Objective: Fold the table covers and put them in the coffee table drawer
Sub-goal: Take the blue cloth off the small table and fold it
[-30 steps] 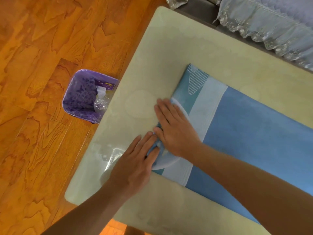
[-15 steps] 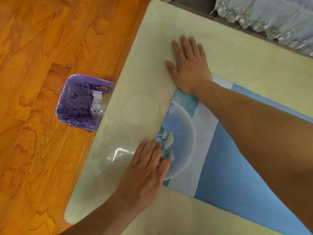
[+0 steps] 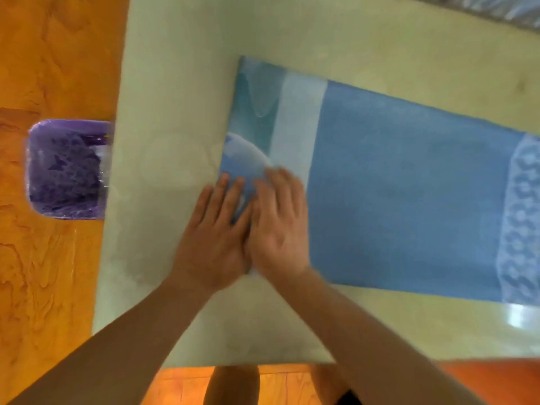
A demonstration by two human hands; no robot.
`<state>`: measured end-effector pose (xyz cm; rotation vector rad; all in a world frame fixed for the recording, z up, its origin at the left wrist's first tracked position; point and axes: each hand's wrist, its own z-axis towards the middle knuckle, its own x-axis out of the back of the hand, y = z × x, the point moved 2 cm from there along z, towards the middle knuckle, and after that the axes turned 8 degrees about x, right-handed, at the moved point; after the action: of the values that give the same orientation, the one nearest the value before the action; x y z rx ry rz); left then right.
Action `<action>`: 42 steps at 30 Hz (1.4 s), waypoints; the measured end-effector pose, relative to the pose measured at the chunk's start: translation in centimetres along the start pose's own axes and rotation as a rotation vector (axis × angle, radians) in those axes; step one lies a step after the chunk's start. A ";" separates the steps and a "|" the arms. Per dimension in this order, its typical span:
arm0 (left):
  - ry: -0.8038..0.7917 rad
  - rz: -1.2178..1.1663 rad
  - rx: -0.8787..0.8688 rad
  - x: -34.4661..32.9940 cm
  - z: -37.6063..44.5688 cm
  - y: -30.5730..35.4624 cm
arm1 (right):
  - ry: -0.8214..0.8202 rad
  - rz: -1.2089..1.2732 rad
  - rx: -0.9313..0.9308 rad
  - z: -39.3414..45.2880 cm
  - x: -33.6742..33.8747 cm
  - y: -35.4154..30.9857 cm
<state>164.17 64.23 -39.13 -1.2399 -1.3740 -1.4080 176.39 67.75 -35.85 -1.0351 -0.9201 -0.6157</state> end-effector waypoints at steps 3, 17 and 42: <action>-0.019 0.040 0.010 0.1 0.1 -0.1 | -0.109 -0.093 -0.068 -3.2 -1.1 0.8; -0.027 0.091 0.091 2.1 1.0 6.9 | 0.018 -0.407 -0.314 -12.1 13.6 24.7; -0.044 0.182 -0.225 -3.6 0.5 19.4 | -0.208 -0.375 -0.466 -23.2 21.4 37.7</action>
<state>183.78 62.58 -38.49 -1.5094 -1.1219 -1.4420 225.00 61.38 -39.10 -1.3709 -1.1990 -1.0870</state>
